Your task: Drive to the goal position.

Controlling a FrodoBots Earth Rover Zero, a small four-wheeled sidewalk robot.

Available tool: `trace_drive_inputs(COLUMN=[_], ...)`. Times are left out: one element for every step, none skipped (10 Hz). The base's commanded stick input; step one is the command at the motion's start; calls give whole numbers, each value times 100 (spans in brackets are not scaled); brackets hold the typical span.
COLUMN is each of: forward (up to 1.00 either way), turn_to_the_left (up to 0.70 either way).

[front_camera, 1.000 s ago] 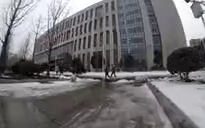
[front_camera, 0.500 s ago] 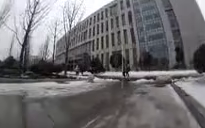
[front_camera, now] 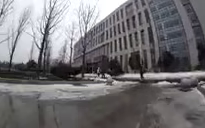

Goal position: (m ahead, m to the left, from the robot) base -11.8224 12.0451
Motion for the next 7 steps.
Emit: trace_drive_inputs(forward=[70,70,70,70,70,70,70], turn_to_the_left=[27,27,27,27,27,27,27])
